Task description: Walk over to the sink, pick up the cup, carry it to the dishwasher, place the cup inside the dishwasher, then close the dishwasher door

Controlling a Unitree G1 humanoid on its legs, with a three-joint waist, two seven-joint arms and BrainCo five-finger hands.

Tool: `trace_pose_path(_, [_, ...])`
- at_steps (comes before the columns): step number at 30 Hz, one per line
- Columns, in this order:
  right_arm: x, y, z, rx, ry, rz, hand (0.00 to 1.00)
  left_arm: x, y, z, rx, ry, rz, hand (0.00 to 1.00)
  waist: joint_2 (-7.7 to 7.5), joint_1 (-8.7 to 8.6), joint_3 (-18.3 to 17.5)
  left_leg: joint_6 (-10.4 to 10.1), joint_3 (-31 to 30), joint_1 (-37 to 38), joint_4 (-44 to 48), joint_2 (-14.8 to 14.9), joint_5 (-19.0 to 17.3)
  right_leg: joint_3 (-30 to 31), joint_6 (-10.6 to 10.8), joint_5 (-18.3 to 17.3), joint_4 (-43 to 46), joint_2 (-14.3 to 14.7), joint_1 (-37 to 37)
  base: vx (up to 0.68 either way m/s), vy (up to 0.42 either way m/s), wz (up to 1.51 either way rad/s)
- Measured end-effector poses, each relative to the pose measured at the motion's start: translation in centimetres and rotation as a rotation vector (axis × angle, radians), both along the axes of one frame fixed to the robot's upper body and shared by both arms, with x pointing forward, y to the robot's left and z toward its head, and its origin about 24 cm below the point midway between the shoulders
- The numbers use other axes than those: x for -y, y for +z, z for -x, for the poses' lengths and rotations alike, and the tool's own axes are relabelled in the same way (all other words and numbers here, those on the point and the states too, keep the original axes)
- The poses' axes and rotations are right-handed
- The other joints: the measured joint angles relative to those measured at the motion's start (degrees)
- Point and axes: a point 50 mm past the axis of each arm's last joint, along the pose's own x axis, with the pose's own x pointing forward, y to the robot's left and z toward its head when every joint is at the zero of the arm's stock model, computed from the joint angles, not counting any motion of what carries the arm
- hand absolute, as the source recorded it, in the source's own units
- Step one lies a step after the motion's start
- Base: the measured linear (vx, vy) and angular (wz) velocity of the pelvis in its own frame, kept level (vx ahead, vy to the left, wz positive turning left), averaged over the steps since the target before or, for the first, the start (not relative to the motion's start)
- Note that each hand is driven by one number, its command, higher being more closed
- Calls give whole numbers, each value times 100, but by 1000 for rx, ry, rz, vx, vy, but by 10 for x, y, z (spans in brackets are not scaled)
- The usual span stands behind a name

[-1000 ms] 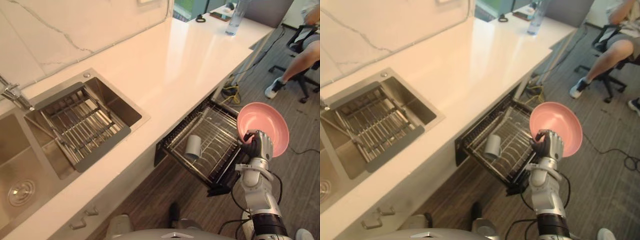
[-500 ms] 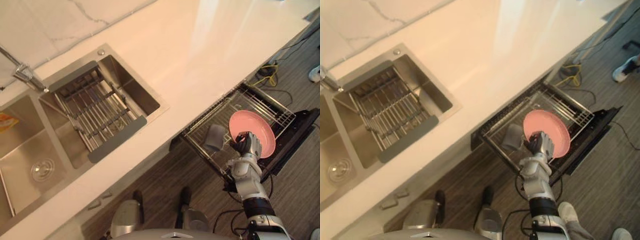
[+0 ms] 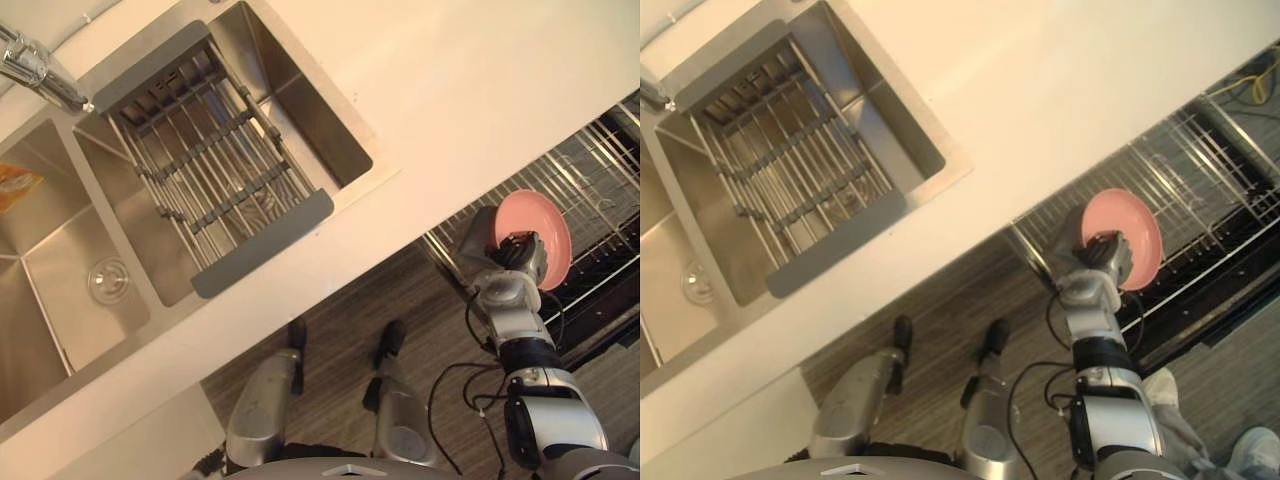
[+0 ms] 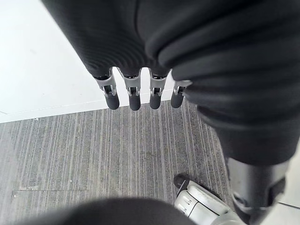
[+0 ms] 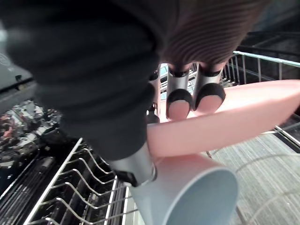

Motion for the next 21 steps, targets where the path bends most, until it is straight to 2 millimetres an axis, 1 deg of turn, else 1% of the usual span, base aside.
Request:
trace_pose_path(3, [6, 0, 3, 17, -55, -26, 100, 2, 0, -3, 5, -16, 3, 0, 52, -24, 79, 7, -19, -26, -6, -51, 33, -17, 6, 7, 1, -51, -19, -44, 30, 5])
trace_pose_path(6, [9, 3, 3, 25, -75, -58, 100, 1, 1, -5, 9, -12, 7, 0, 52, -29, 81, 13, -1, -90, -7, -73, 54, 15, -11, 33, 1, -74, -96, -57, 15, -2])
trace_pose_path(10, [12, 0, 2, 41, -118, -173, 100, 0, 1, -8, 6, -38, 7, 0, 52, -29, 81, -16, -12, -96, -156, -78, 176, 14, -55, 24, 92, -93, -196, -56, -14, 2])
trace_pose_path(15, [18, -13, 8, 9, -181, -243, 100, -1, 1, -9, 8, -55, 4, 0, 54, -15, 81, -69, -69, 5, -356, -75, 284, 0, -40, 2, 192, -99, -195, -35, -27, 6])
trace_pose_path(16, [18, -16, 9, -2, -194, -268, 0, -1, 1, -9, 4, -56, 4, 0, 54, -20, 81, -94, -69, 16, -413, -75, 321, 14, -41, 2, 193, -101, -204, -30, -28, 3])
trace_pose_path(21, [19, -31, 17, -51, -248, -335, 0, -1, 0, -10, 0, -55, 4, 0, 54, -16, 81, -84, -11, 125, -612, -58, 429, 43, -46, 6, 208, -95, -210, 2, -3, -2])
